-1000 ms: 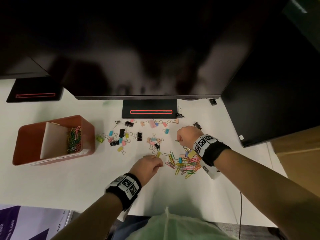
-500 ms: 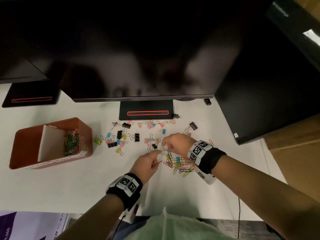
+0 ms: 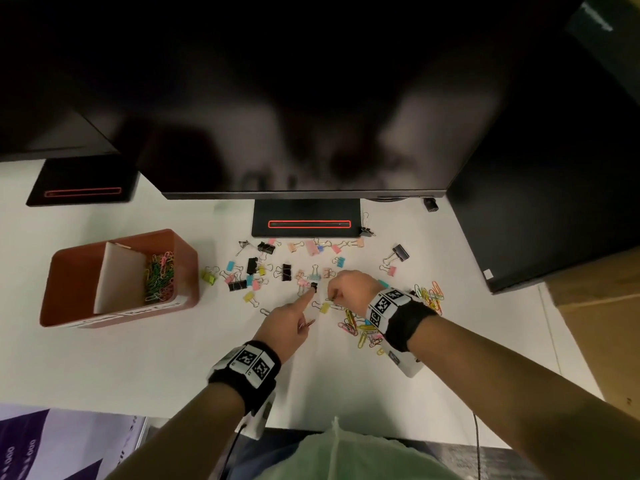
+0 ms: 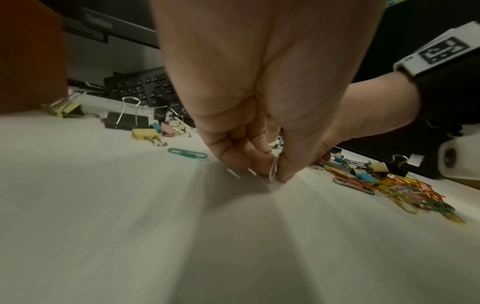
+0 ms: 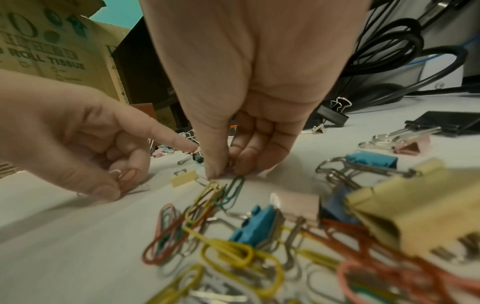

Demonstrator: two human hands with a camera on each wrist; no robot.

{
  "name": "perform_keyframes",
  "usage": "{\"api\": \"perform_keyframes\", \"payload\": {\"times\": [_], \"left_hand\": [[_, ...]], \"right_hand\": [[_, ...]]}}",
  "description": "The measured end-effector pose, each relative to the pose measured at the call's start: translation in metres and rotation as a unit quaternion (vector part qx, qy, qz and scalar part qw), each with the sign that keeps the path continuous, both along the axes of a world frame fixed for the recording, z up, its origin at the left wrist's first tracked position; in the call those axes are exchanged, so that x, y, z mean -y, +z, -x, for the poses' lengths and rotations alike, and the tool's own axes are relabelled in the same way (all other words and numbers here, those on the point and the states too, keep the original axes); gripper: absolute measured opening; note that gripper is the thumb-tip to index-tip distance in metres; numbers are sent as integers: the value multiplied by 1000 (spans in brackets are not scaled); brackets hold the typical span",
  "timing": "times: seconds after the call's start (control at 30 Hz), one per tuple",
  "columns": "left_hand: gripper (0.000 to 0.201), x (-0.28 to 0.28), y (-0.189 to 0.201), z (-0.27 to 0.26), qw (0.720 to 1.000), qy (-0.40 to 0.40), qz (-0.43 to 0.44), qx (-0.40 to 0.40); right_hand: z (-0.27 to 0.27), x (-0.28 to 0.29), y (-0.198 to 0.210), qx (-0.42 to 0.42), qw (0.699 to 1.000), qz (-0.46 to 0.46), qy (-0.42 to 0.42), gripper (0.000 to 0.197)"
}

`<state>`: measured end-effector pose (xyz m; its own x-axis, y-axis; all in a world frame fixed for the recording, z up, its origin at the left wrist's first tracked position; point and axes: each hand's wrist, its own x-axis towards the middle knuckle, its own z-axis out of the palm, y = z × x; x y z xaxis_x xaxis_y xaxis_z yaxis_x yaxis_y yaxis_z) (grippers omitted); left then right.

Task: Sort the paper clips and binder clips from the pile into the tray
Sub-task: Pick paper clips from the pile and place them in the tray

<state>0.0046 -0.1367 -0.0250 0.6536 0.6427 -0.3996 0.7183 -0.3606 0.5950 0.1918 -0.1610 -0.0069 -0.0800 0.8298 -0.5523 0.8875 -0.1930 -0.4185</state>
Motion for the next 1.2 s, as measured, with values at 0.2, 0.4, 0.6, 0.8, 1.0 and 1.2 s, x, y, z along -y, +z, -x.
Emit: {"api": "perform_keyframes", "payload": {"times": [0.2,0.4,0.6,0.8,1.0,1.2], "left_hand": [[44,-13,1,10,995,100,-4,21],[28,-29,4,46,990,135,-31,28],[32,-46,-2,60,998,42,-41,-34],[13,-58,-3,54,997,-12,-77,-25],[14,-61,-6,46,993,-68,-74,-69],[17,-66,-4,42,982,-128,-59,-129]], "right_hand": [[-17,10,12,16,1000,-10,-19,24],[-30,24,19,-15,1000,-12,-21,11],[-4,27,9,56,997,57,1,16],[20,12,-3,152,981,112,-36,25],[32,-6,-4,126,982,127,-59,25],[28,-10,-3,71,987,111,-96,30]]}}
